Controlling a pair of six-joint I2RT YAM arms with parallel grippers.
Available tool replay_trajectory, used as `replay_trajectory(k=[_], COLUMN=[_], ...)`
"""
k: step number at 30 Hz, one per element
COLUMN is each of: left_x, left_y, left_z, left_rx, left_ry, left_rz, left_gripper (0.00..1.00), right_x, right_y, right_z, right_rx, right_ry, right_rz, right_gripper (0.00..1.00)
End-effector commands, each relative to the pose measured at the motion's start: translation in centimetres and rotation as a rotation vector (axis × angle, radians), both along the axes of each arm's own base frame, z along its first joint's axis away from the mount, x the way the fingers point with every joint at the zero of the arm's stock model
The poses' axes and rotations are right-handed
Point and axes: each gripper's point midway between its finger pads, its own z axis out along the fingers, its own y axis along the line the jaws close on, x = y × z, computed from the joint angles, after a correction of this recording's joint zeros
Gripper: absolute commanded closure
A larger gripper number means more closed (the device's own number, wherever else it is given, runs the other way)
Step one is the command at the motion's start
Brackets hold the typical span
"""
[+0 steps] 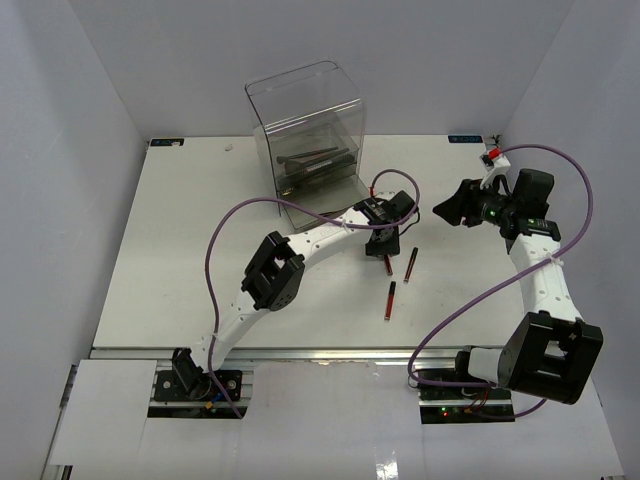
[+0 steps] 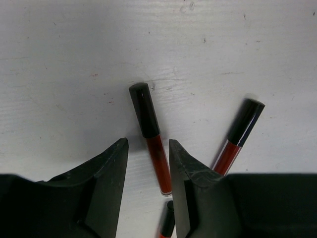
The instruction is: Organize the makeup
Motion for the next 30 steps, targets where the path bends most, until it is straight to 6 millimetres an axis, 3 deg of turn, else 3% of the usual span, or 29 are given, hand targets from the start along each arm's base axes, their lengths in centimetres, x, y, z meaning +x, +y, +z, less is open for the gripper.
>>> replay_trajectory(k=[1,15,21,27,30], left_x=[-0.6,-1.1,-1.9,-2.1,-2.0], left_y=[0.2,6.2,9.4,11.6,12.2], left_z=[-0.2,-0.9,-1.5,0.2,2.2], left_rx=[0.030,0.223,0.292,0.344,0.369], left_ry=[0.002,-0.089,-0.096,-0.165,-0.231], left_rz=[-0.047,-0.076,-0.113,-0.212,-0.343], left_gripper=[0.53,0.57,0.74,0.90,0.98], right_x=[-0.1,-0.1,-0.1,-0.3,-0.3], right_y=[-0.1,-0.5,-0.4,-0.4,-0.3], right_z=[0.8,0.4,0.2,0.3,0.2], right_rx=[0.007,0.012,0.014,0.015,0.017], right_ry=[-0.043,-0.032,-0.031,-0.038,-0.038], right_rz=[0.011,0.002,0.005,0.007,0.009], right_gripper=[0.44,0.43,0.43,0.44,0.43])
